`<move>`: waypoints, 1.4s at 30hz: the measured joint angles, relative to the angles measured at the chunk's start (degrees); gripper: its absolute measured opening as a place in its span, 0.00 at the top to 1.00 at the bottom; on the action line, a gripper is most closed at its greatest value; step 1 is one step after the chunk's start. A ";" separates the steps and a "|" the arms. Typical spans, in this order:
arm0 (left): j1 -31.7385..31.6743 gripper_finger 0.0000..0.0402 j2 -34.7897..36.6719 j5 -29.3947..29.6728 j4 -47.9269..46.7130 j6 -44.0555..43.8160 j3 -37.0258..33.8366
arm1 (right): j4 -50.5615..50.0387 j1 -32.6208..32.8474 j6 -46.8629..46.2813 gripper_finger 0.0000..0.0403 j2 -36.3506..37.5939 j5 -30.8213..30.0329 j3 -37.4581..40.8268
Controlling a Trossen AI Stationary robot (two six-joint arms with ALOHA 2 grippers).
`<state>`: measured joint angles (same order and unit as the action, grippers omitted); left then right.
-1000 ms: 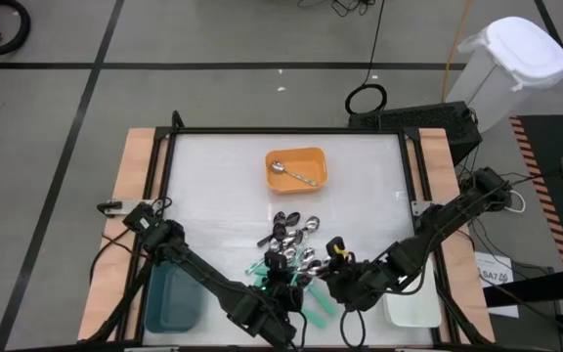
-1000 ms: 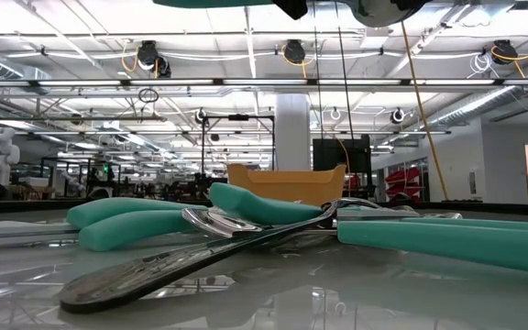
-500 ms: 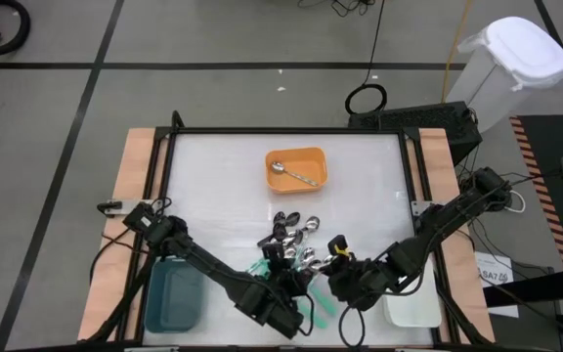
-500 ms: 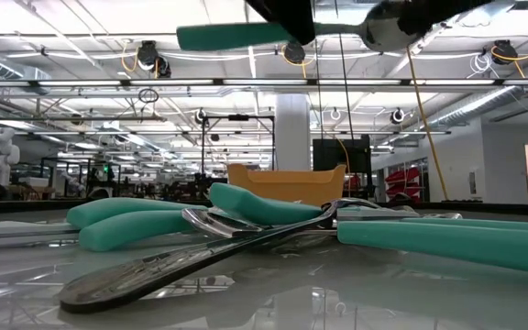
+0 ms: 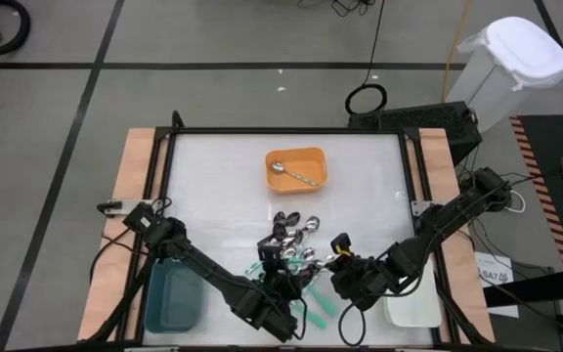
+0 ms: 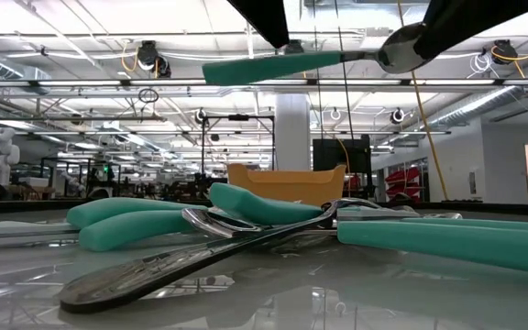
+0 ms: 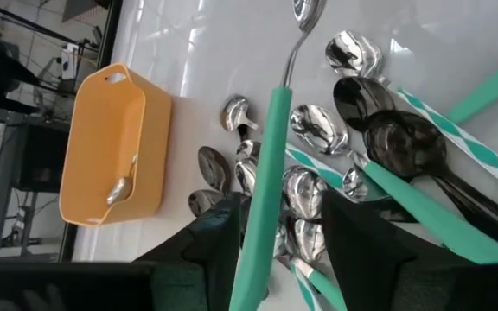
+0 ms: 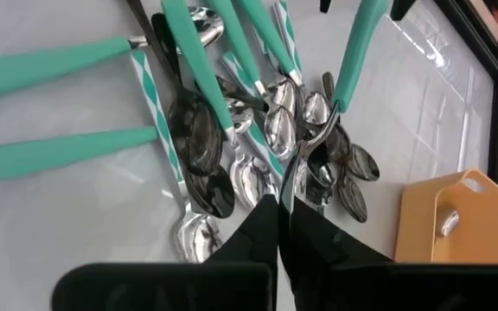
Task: Sort silverware by color (type)
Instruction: Put the green spoon into the blue bin
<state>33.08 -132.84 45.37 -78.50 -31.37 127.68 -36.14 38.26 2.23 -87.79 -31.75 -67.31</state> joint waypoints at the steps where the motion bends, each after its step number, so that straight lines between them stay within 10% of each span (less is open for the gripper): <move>1: 0.00 0.59 0.00 -0.01 0.38 0.40 0.00 | 0.11 0.15 0.01 1.00 0.00 -0.02 0.00; 42: -0.63 0.54 0.02 -19.56 21.40 -0.23 0.04 | -9.53 18.49 22.23 0.99 0.00 -10.66 0.04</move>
<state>32.45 -132.81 25.82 -57.10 -31.61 127.72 -45.66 56.74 24.45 -87.79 -42.41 -67.26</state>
